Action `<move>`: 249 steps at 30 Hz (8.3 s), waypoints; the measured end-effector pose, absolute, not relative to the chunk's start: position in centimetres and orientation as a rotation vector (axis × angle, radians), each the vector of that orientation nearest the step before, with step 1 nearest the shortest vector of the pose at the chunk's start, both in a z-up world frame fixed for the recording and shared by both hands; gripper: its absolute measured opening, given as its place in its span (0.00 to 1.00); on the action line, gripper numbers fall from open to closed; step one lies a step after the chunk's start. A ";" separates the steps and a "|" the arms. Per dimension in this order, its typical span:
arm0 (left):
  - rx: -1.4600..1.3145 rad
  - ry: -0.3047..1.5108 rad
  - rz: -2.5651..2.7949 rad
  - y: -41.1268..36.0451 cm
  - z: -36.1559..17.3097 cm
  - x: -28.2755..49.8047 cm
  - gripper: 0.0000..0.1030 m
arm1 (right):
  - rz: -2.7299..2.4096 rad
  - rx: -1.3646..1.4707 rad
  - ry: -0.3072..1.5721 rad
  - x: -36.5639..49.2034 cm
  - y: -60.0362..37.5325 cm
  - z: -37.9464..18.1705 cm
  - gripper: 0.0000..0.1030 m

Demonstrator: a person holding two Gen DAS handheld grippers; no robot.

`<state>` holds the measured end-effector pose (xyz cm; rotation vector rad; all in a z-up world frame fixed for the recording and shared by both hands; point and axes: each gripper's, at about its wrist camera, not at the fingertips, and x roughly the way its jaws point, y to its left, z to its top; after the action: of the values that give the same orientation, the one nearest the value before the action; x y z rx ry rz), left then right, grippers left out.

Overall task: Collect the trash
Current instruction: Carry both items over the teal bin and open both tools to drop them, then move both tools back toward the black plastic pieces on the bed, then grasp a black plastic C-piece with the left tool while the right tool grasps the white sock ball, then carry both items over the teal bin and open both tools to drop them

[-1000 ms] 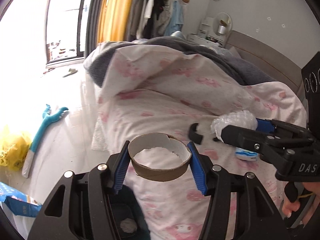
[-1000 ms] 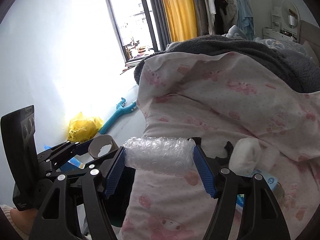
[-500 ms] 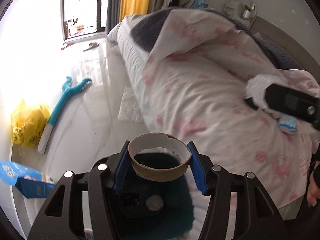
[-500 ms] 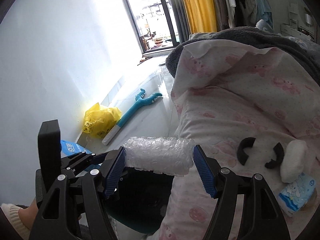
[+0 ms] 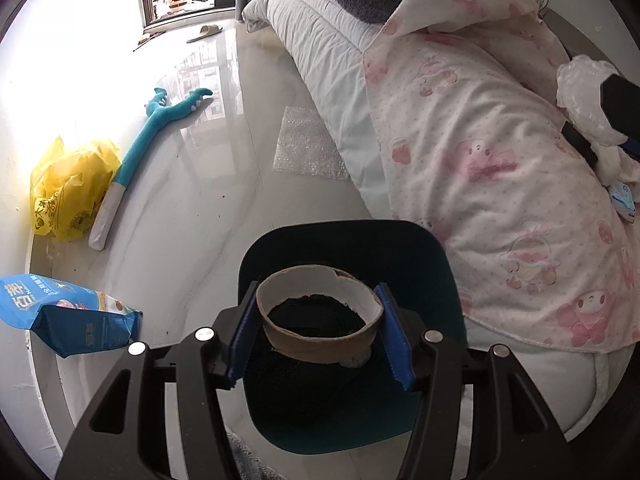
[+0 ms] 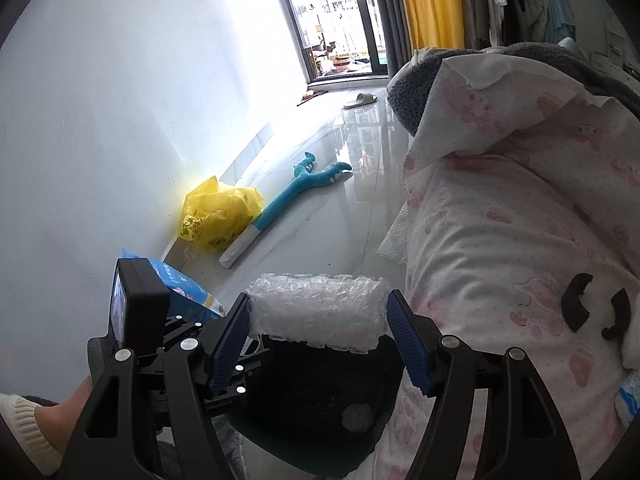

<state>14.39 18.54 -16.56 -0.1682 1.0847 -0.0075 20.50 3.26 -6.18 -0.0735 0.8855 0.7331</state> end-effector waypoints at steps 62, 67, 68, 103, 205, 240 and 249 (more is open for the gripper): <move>-0.191 0.726 -0.013 23.8 -4.4 10.8 0.83 | 0.646 -0.252 1.279 21.7 11.7 -22.4 0.68; -0.182 0.686 -0.022 22.7 -2.8 10.8 0.83 | 0.659 -0.277 1.297 21.3 11.7 -22.6 0.77; -0.175 0.679 -0.022 22.5 -2.5 10.8 0.83 | 0.662 -0.287 1.292 21.2 11.6 -22.5 0.78; -0.151 0.548 -0.079 14.6 1.6 15.3 0.89 | 0.729 -0.192 0.898 21.3 0.1 -7.9 0.82; -0.061 0.768 -0.301 -3.2 -8.4 27.1 0.24 | 0.598 0.116 0.777 28.1 -22.5 -3.9 0.49; -0.010 1.156 -0.141 13.1 -19.1 19.7 0.24 | 0.815 0.014 0.840 26.2 -1.6 -5.1 0.49; -0.012 1.256 -0.152 15.3 -21.5 18.5 0.27 | 0.822 -0.026 0.884 26.4 1.9 -6.8 0.49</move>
<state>18.49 15.28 -21.54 -0.0118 1.2563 -0.1518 26.40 1.89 -6.78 -0.0260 0.8837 0.8215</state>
